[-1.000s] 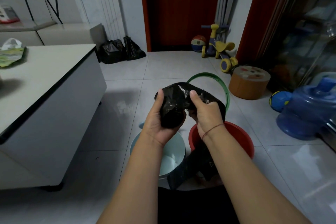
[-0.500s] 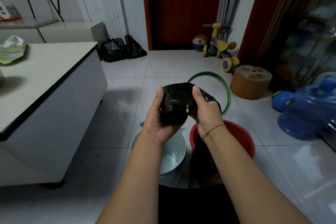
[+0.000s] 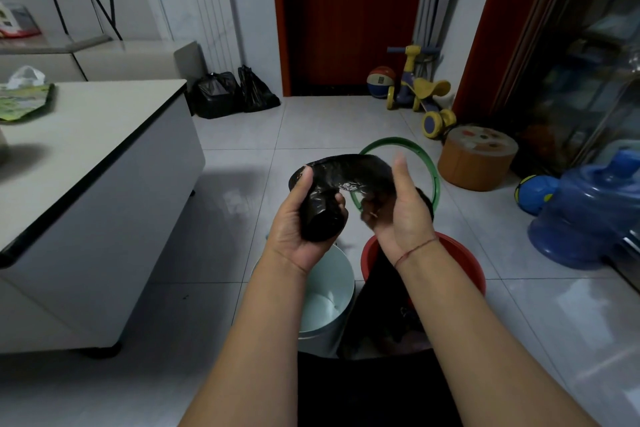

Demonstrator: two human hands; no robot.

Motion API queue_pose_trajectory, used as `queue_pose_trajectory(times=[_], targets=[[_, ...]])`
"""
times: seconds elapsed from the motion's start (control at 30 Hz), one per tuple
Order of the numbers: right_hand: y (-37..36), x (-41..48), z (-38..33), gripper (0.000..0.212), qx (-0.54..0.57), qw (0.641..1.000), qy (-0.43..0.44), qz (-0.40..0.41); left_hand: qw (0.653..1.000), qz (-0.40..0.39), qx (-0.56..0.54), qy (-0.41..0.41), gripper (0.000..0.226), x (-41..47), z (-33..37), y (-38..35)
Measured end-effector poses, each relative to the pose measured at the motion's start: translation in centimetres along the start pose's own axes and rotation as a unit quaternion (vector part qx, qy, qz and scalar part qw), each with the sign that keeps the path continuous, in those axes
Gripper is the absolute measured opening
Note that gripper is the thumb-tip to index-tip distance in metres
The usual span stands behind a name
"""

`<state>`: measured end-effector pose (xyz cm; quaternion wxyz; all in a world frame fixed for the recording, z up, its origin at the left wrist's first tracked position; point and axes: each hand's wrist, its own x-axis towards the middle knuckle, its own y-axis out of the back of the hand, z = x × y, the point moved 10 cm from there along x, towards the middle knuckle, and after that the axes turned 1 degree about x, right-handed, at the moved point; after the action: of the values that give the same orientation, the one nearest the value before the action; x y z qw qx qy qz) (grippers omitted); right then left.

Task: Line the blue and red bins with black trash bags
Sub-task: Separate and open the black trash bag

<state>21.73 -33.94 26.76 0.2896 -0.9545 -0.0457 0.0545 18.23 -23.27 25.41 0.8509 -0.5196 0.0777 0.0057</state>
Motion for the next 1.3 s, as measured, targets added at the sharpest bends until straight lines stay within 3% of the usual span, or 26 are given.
queue_pose_trajectory(times=[0.07,0.13,0.2,0.27,0.4,0.57,0.67,0.87,1.2,1.3], targets=[[-2.0,-0.7,1.0,0.063,-0.065,0.995,-0.02,-0.075,0.999,-0.001,0.043,-0.001,0.032,0.1,-0.1,-0.1],[-2.2,-1.0,1.5,0.071,-0.121,0.99,-0.02,-0.066,0.997,-0.01,0.076,0.005,0.026,0.0,-0.4,-0.3],[-1.4,-0.8,1.1,0.046,-0.138,0.99,0.002,-0.018,0.995,-0.025,0.092,0.013,0.024,-0.2,-0.7,-0.6],[-0.8,-0.5,1.0,0.031,-0.112,0.993,0.013,0.016,0.995,-0.042,0.081,0.03,0.026,-0.3,-1.1,-1.1],[-1.7,-0.9,1.3,0.037,-0.012,1.0,0.008,0.004,0.995,-0.065,0.049,0.051,0.031,-0.6,-1.5,-2.0],[-2.4,-0.7,2.2,0.049,0.146,0.987,-0.061,-0.033,0.997,-0.066,0.01,0.033,0.02,-0.6,-1.0,-2.2],[-2.3,-0.6,2.3,0.051,0.167,0.983,-0.071,-0.038,0.996,-0.084,0.003,0.035,0.021,-0.8,-1.2,-2.7],[-3.1,-0.9,2.4,0.061,0.223,0.968,-0.087,-0.073,0.989,-0.138,-0.045,0.024,0.057,-1.0,-1.0,-3.7],[-3.8,-0.7,2.5,0.06,0.26,0.957,-0.091,-0.086,0.982,-0.177,-0.066,0.014,0.058,-1.3,-0.5,-4.4],[-3.7,-0.5,2.1,0.061,0.309,0.943,-0.089,-0.084,0.97,-0.201,-0.138,0.007,0.058,-1.5,0.5,-4.4]])
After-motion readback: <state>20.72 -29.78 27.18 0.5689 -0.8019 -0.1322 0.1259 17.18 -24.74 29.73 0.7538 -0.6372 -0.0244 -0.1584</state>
